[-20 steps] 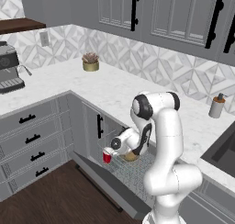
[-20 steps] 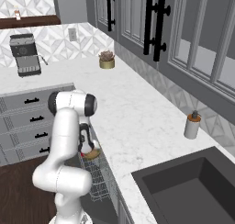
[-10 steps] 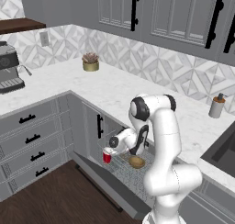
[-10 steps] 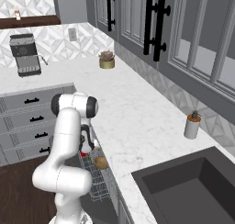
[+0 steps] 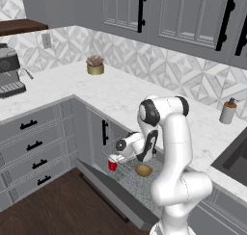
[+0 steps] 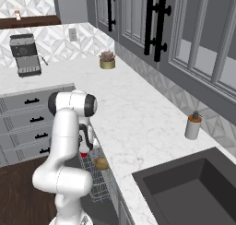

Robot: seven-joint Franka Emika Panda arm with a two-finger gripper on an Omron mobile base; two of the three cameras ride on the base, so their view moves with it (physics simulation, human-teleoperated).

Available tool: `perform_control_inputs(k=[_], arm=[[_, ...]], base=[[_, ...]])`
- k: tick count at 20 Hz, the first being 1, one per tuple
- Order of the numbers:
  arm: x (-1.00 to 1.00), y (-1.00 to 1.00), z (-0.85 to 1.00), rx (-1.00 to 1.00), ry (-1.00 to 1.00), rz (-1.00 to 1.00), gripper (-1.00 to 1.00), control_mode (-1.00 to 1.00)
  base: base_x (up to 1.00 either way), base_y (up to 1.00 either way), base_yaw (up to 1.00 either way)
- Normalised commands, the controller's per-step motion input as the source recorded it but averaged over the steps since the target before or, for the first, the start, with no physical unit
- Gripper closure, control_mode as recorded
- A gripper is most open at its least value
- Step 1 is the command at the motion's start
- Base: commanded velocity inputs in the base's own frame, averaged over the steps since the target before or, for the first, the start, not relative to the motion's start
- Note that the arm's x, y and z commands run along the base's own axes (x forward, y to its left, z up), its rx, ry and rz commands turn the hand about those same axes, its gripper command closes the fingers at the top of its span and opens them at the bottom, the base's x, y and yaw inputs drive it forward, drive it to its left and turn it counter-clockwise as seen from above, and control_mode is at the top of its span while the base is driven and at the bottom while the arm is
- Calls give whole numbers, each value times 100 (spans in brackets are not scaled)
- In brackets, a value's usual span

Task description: Pick up the cup and bowl from the counter, place them in the dishwasher, and close the dishwasher door.

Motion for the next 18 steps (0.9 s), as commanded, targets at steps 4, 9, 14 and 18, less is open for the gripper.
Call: perform_control_inputs(k=[4, 9, 14, 18], arm=[[-98, 26, 58, 2, 0, 0, -100, -100], [-90, 47, 65, 0, 5, 0, -100, -100], [-38, 77, 100, 4, 26, 0, -100, -100], [-14, 100, 100, 1, 34, 1, -100, -100]], base=[[0, 0, 0], [0, 0, 0], [0, 0, 0], [0, 0, 0]])
